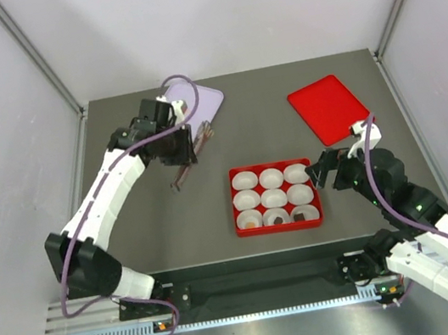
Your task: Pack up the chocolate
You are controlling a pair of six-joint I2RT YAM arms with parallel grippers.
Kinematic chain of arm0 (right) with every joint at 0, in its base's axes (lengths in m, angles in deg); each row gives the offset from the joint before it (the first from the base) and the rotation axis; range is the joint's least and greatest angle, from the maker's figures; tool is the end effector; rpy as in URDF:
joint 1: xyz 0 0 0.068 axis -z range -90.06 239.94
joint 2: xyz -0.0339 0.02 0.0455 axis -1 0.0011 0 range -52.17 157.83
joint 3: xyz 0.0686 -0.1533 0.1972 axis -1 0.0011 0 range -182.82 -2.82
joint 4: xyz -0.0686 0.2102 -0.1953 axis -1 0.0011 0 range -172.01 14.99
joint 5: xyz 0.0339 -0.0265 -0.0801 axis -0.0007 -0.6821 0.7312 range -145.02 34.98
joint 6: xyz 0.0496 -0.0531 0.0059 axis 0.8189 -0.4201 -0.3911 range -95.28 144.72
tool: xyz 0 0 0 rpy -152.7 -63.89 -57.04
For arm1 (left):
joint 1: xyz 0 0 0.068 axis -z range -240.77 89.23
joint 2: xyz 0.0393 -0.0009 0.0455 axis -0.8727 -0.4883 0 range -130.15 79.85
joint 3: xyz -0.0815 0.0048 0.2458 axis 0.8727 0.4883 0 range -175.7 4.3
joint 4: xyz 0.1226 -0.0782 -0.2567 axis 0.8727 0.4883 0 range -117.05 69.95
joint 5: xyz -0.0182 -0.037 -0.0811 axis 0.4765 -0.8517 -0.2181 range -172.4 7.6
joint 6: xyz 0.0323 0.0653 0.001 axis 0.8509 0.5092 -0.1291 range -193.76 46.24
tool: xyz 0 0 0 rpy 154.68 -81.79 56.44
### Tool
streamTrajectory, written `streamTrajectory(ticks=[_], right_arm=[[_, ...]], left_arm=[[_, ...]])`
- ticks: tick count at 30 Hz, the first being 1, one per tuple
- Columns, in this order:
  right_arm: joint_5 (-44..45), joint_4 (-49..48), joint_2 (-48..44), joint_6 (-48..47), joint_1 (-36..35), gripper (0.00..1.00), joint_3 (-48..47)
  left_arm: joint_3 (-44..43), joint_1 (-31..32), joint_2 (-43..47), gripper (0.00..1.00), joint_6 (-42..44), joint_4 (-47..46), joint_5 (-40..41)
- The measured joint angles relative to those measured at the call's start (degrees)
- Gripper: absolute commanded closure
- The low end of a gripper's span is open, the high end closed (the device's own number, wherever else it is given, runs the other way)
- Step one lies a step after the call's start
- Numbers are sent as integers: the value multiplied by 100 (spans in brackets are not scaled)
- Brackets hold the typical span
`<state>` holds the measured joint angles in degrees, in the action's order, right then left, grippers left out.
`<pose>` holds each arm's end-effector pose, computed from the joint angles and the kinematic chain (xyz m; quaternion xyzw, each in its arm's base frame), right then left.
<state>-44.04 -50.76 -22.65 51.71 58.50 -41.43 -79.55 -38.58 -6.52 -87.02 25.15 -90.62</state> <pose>0.1713 0.0913 0.2898 0.0213 0.8274 0.2018 0.5236 0.3343 -0.1458 0.3010 0.0957 0.9460 -0.1570 0.2671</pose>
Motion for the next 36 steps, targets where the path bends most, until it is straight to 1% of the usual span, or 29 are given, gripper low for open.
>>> streamTrajectory(ticks=[3, 7, 11, 17, 25, 36], right_arm=[[7, 0, 28, 2, 0, 0, 0], [9, -4, 26, 7, 2, 0, 0], [7, -9, 26, 9, 2, 0, 0], [2, -28, 70, 15, 0, 0, 0], [-9, -39, 164, 26, 0, 0, 0], [-9, -42, 168, 24, 0, 0, 0]], left_arm=[[157, 470, 428, 65, 37, 197, -39], [564, 1071, 782, 66, 33, 413, -94], [949, 1416, 940, 66, 2, 612, -229], [1196, 1572, 1123, 65, 4, 691, -564], [1381, 1674, 1176, 65, 66, 695, -702], [1397, 2033, 772, 64, 92, 695, -673]])
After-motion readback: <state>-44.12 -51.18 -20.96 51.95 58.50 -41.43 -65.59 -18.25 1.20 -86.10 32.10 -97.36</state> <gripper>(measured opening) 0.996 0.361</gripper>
